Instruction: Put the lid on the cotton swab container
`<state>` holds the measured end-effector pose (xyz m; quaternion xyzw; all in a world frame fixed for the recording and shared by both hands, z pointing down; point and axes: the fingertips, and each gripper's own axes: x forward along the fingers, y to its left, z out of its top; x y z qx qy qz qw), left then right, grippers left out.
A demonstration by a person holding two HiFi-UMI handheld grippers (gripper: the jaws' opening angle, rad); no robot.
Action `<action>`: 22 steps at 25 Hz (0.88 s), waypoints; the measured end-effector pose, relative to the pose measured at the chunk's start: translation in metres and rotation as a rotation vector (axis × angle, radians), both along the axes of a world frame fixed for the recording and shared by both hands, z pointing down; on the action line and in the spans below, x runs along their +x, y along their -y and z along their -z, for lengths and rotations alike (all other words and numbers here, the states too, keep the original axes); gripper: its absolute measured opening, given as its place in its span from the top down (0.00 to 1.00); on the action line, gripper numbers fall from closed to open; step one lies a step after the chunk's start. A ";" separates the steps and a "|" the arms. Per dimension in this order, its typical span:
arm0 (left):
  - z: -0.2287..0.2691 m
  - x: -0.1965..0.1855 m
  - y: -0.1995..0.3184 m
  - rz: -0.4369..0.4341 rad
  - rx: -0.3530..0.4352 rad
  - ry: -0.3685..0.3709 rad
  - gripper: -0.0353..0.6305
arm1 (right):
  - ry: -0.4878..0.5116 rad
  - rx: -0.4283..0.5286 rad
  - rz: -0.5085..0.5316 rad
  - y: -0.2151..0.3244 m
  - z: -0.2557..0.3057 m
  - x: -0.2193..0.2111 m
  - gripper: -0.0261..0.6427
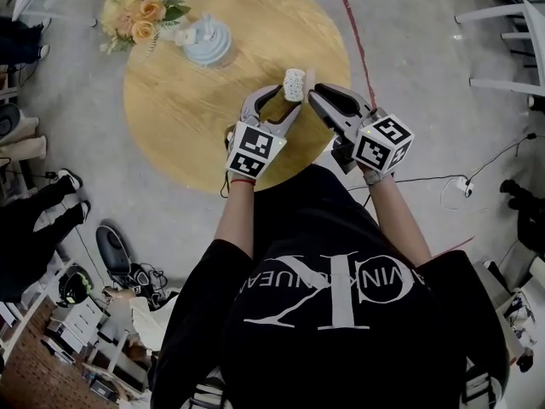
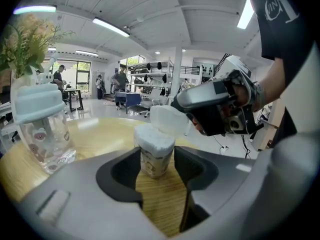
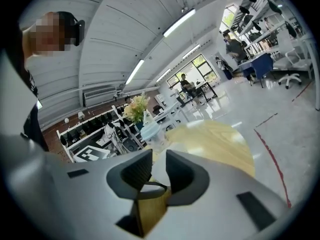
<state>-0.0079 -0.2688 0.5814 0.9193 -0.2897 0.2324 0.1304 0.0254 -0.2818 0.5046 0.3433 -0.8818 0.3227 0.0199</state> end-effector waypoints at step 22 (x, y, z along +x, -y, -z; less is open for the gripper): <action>-0.007 0.001 -0.003 0.017 -0.034 -0.036 0.62 | -0.154 0.012 0.122 0.008 -0.019 -0.047 0.85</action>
